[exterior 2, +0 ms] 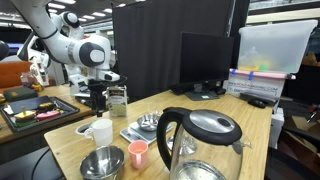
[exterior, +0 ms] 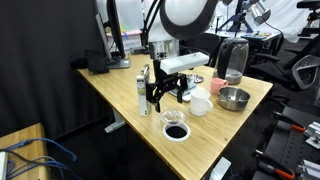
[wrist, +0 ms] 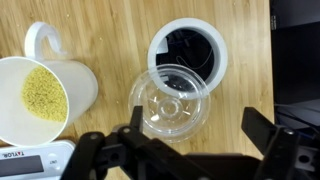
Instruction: Put the lid on the jar on the table
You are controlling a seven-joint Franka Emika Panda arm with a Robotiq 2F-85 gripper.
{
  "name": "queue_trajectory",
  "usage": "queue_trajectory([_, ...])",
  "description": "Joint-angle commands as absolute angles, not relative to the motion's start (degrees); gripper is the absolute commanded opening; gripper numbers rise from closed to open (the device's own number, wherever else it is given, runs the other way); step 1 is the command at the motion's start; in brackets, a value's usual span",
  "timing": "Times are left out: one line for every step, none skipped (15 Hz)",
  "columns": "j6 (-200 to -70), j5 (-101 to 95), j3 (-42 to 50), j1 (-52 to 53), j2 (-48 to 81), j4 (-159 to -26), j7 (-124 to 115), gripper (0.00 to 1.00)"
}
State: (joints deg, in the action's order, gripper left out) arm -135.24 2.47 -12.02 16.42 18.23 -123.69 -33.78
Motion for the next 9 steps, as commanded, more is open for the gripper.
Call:
queue_trajectory([-135.13,1.66,-10.1,17.8,17.71,-124.02,-35.47,1.0])
queue_trajectory([-135.22,1.14,-9.74,17.96,17.89,-123.93,-35.88,1.0])
queue_trajectory([-135.24,0.26,-9.25,18.18,18.02,-123.73,-36.61,1.0])
queue_trajectory([-135.03,0.49,-9.2,18.07,18.1,-123.54,-36.81,1.0])
queue_trajectory([-134.89,0.57,-9.15,18.12,18.26,-123.43,-36.95,1.0])
queue_trajectory([-134.8,0.74,-9.19,18.19,18.38,-123.42,-36.96,1.0])
queue_trajectory([-134.71,1.0,-9.35,18.26,18.56,-123.43,-36.98,1.0])
queue_trajectory([-134.67,1.05,-9.42,18.41,18.65,-123.44,-37.08,1.0])
queue_trajectory([-134.7,0.95,-9.4,18.62,18.77,-123.42,-37.31,1.0])
